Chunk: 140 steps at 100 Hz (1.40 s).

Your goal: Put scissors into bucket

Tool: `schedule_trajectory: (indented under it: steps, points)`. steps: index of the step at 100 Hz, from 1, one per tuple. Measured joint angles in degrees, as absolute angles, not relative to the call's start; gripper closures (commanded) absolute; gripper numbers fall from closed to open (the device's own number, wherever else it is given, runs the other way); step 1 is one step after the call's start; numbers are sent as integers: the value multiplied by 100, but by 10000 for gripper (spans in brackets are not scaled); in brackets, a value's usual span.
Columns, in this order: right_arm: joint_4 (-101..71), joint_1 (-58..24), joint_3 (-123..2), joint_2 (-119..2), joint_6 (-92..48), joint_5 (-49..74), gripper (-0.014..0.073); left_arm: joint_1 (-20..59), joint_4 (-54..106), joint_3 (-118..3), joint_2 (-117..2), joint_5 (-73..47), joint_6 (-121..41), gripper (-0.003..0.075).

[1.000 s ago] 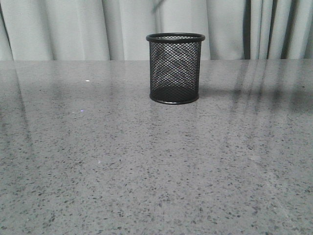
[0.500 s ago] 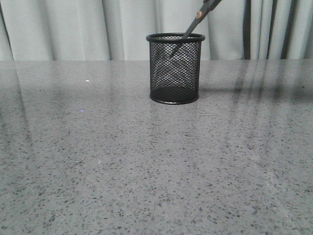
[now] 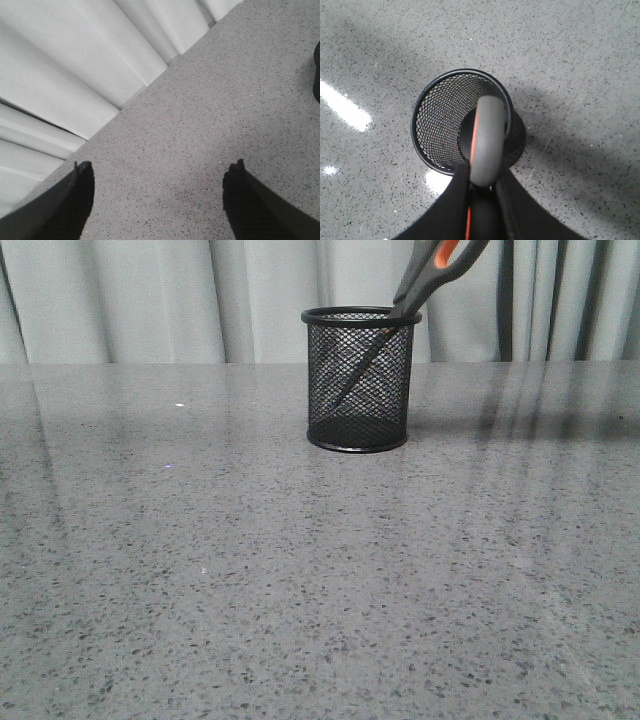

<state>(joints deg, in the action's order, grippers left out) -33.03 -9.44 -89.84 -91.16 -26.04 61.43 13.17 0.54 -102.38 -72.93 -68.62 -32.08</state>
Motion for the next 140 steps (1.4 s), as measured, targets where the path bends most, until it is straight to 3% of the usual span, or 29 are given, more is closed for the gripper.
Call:
schedule_trajectory:
  steps: [16, 59, 70, 78, 88, 93, 107, 121, 140]
  points:
    - [-3303, -944, -8992, -9115, -2604, 6106, 260, 1317, 54, -10238, -7293, -6848, -3208, 227]
    - [-3091, -723, -9765, -9045, -2499, 6338, 256, 1317, 0, -10238, -7293, -6848, -3208, 227]
    - [-3066, -552, -9831, -8845, -2384, 6377, 329, 1317, 0, -10238, -7293, -6848, -3208, 231]
    - [-3062, -432, -9841, -8689, -2326, 6387, 435, 1317, 0, -10238, -7293, -6848, -3208, 258]
    - [-3048, -362, -9841, -8483, -2313, 6396, 568, 1317, 0, -10238, -7293, -6848, -3208, 358]
    - [-3048, -348, -9841, -8368, -2313, 6400, 662, 1317, 0, -10238, -7293, -6848, -3208, 447]
    - [-3060, -336, -9841, -8101, -2309, 6400, 643, 1317, 0, -10238, -7293, -6848, -3208, 739]
    - [-3138, -336, -9352, -7658, -2300, 5949, 643, 1317, 231, -10163, -7280, -6828, -3208, 741]
    - [-3203, -336, -7685, -6516, -2300, 4304, 643, 1317, 520, -9298, -6688, -5899, -3077, 741]
